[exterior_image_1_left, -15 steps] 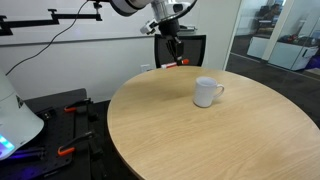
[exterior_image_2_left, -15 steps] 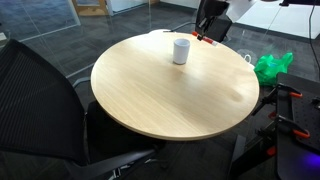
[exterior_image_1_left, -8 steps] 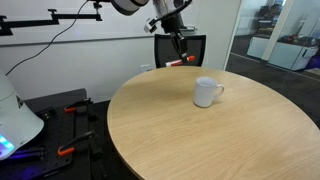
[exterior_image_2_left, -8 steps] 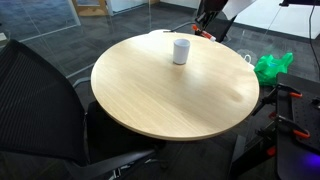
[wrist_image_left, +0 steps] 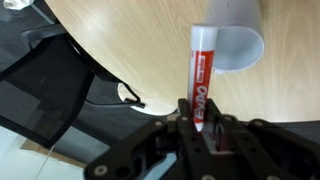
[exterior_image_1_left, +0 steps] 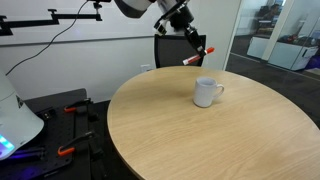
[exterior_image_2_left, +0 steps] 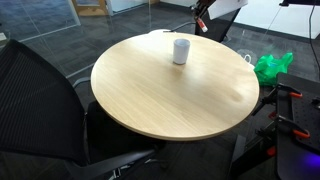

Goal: Place the red marker inside the white mug

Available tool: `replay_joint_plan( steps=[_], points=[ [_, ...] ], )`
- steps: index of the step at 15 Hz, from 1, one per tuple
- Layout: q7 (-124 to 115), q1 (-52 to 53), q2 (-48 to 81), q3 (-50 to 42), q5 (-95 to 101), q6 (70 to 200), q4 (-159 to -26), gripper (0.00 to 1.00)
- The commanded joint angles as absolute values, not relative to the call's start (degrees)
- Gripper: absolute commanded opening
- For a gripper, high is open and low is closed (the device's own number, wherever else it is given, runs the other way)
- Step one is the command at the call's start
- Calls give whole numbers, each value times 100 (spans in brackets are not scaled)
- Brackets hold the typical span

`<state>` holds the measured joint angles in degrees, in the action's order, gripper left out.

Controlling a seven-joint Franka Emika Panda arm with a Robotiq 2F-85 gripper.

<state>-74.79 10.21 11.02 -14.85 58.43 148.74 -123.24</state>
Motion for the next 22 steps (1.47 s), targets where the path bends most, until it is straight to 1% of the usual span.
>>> replay_joint_plan(
  steps=[1,6,7,12,17,19,22],
  points=[
    [-9041,1579,1485,-1802,6680,14323,-11801,5],
    [-11342,2117,1857,-1808,7620,13259,-11684,5],
    [-11811,1600,1864,-1127,7888,12839,-11705,5],
    [-13316,1328,2032,-386,7982,11180,-11749,5],
    [-14170,1134,2313,-29,7769,9745,-11536,5],
    [-14113,1007,2459,64,7782,9644,-11428,5],
    [-13976,800,2678,141,7937,10016,-11273,5]
  ],
)
